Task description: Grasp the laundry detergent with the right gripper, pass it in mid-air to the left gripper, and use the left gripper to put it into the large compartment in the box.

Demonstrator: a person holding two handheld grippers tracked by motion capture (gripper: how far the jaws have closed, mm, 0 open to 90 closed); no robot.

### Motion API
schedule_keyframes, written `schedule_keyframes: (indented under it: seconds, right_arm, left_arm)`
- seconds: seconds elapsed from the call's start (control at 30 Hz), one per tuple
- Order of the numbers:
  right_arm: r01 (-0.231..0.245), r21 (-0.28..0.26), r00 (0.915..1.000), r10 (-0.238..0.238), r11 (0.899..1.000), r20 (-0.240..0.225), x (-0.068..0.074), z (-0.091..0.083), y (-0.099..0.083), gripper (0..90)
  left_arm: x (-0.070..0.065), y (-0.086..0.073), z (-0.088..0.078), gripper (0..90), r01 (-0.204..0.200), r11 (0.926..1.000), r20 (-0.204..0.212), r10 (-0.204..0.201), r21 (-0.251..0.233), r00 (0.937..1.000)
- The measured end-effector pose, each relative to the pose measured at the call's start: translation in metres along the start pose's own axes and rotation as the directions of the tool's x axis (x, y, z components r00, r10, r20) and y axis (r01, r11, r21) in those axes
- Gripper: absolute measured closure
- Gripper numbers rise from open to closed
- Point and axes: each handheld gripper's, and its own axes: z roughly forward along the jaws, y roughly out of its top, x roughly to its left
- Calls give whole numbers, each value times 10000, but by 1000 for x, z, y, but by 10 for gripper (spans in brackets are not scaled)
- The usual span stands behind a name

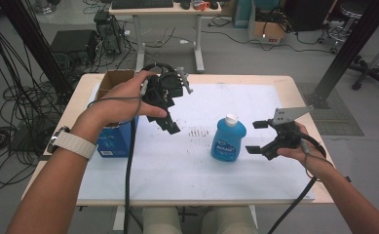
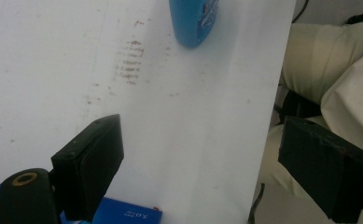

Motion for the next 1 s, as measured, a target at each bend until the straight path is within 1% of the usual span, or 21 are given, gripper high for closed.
schedule_keyframes:
  seconds: [0.37, 0.6, 0.67, 0.8, 1.0]
  right_arm:
    - [46, -11, 10000, -46, 10000, -7, -2, 4, -5, 56]
    - [18, -250, 10000, -18, 9997, 14, -5, 9, -12, 56]
    - [-19, -246, 10000, 19, 9997, 10, -5, 11, -14, 56]
    - [94, -377, 10000, -92, 9992, 34, -5, 13, -15, 56]
    - [120, -517, 9999, -117, 9986, 64, -5, 16, -16, 56]
  left_arm:
    - [2, -1, 2, 143, 60, 10000, 27, -60, 20, 10000]
    - [3, -1, 2, 143, 94, 10000, 33, -94, -12, 10000]
    - [3, -1, 2, 143, 118, 9999, 34, -118, 15, 9999]
    - [4, -2, 2, 143, 128, 9999, 17, -128, -12, 9999]
    - [4, -2, 2, 143, 151, 9999, 19, -151, 8, 9999]
